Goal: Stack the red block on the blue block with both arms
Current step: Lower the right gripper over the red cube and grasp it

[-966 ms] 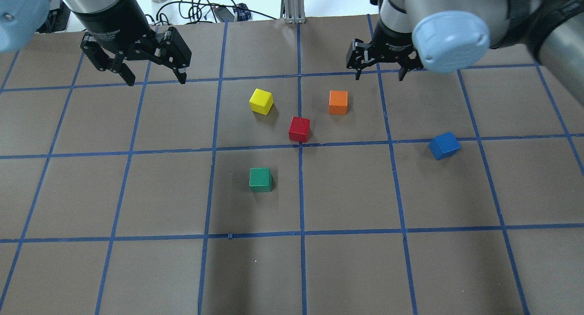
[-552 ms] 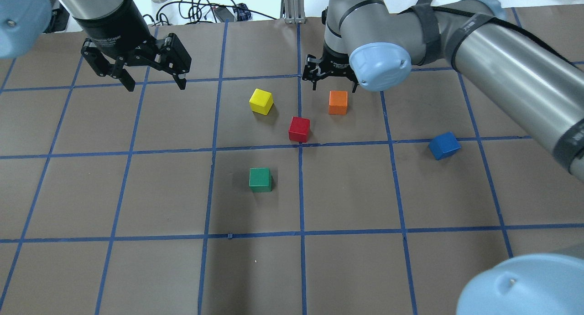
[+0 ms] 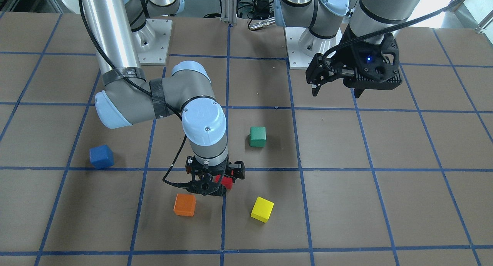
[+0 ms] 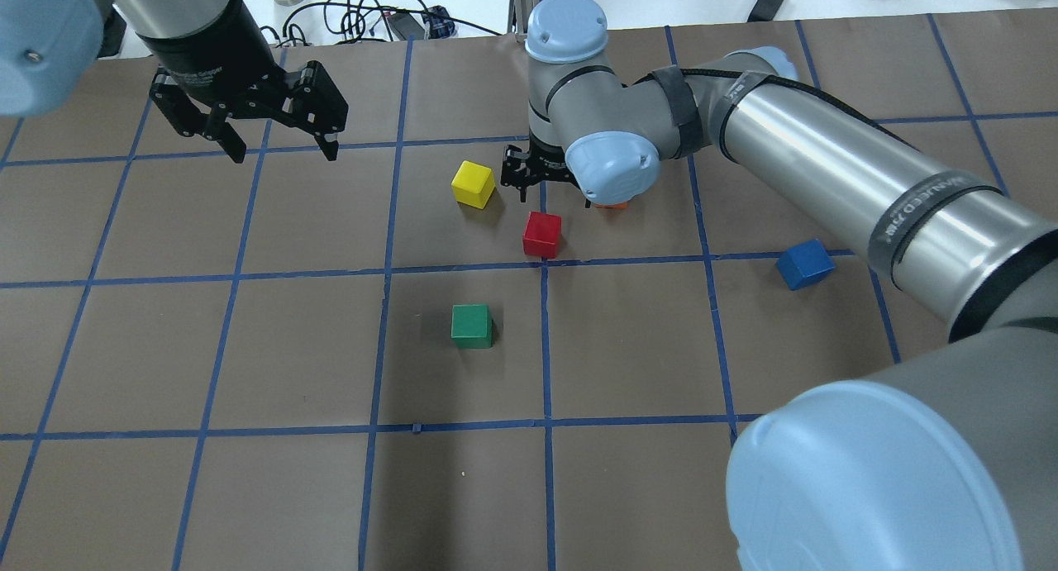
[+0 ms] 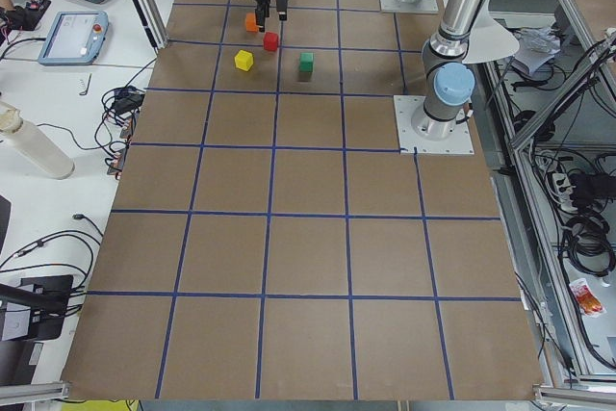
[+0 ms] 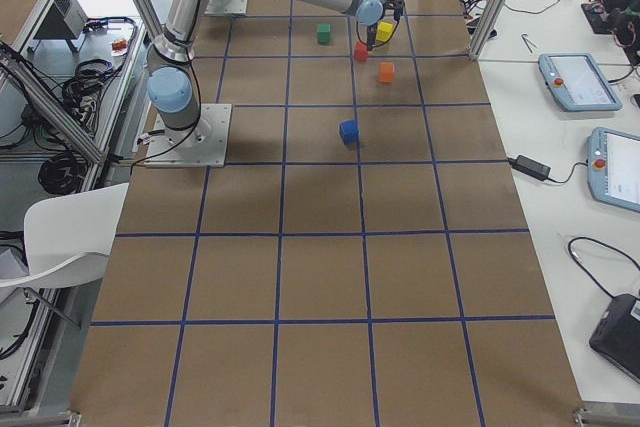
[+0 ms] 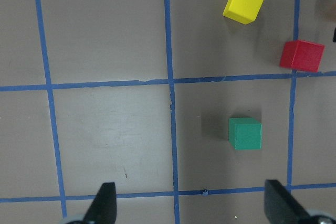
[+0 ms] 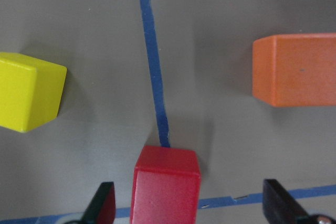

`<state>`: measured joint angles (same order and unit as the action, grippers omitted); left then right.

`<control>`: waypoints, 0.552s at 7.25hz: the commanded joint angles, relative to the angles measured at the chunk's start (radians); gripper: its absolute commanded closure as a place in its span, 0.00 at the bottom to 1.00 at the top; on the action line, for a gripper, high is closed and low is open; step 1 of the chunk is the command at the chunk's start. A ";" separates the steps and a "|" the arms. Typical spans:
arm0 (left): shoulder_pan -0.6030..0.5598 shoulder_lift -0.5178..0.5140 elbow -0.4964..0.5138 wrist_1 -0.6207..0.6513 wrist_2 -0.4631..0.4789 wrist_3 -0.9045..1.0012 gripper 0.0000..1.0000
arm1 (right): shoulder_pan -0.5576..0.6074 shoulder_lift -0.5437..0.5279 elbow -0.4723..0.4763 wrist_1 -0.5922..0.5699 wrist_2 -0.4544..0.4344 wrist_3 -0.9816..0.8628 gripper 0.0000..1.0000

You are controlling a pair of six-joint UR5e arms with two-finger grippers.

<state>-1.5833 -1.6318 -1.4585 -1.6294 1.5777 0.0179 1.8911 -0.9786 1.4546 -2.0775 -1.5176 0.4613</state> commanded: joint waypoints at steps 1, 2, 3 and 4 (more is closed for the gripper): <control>-0.001 0.003 -0.002 0.000 0.004 0.001 0.00 | 0.005 0.044 -0.010 -0.001 0.066 0.036 0.00; -0.001 0.003 -0.002 0.002 0.007 0.010 0.00 | 0.005 0.047 -0.008 0.007 0.068 0.036 0.00; -0.001 0.000 -0.002 0.002 0.008 0.008 0.00 | 0.005 0.063 -0.002 0.008 0.065 0.040 0.00; -0.001 -0.005 -0.002 0.002 0.008 0.002 0.00 | 0.005 0.066 0.000 0.007 0.054 0.042 0.32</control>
<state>-1.5846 -1.6321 -1.4602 -1.6278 1.5852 0.0240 1.8959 -0.9217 1.4508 -2.0713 -1.4563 0.4995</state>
